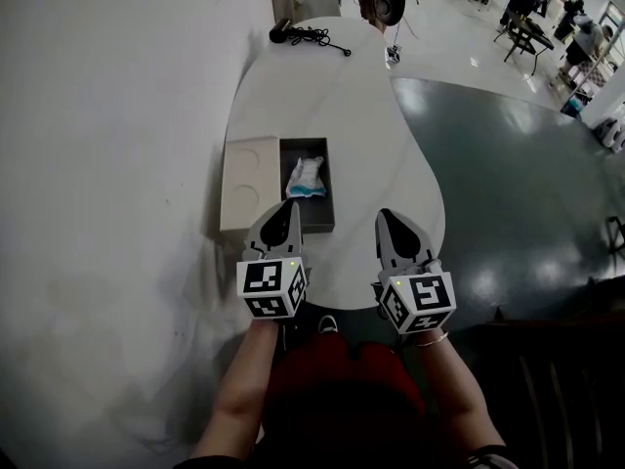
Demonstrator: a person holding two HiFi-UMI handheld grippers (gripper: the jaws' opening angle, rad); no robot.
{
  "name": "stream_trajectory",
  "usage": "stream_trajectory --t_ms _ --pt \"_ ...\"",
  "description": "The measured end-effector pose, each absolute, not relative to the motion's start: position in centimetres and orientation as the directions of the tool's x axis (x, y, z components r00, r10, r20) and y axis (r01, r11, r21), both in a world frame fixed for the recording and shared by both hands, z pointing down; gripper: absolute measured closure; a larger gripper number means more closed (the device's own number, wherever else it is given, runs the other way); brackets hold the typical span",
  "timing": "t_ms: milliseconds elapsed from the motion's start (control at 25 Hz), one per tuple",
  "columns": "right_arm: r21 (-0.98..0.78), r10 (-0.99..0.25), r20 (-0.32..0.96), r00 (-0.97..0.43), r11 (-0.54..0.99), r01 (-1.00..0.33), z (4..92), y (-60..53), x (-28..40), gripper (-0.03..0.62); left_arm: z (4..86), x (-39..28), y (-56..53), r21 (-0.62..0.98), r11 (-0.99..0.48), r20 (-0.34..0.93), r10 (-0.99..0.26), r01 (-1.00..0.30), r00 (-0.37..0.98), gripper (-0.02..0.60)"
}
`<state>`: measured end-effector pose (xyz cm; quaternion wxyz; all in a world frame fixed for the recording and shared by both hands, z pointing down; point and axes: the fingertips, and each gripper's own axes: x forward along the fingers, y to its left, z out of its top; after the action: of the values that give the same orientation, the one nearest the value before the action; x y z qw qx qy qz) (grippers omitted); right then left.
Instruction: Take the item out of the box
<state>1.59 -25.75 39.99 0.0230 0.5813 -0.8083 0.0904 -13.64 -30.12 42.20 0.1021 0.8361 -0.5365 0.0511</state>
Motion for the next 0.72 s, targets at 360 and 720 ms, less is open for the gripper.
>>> stream_trajectory --t_ms 360,720 --pt "-0.110 -0.945 0.155 -0.289 0.274 -0.955 40.2 -27.0 3.2 0.580 42.9 -13.1 -33.2 0.096 -0.397 0.242 -0.880 -0.913 0.408 0.558" --pt "-0.127 -0.928 0.162 -0.335 0.317 -0.940 41.0 -30.1 3.7 0.580 44.2 -11.8 -35.8 0.079 -0.402 0.284 -0.868 -0.912 0.407 0.557"
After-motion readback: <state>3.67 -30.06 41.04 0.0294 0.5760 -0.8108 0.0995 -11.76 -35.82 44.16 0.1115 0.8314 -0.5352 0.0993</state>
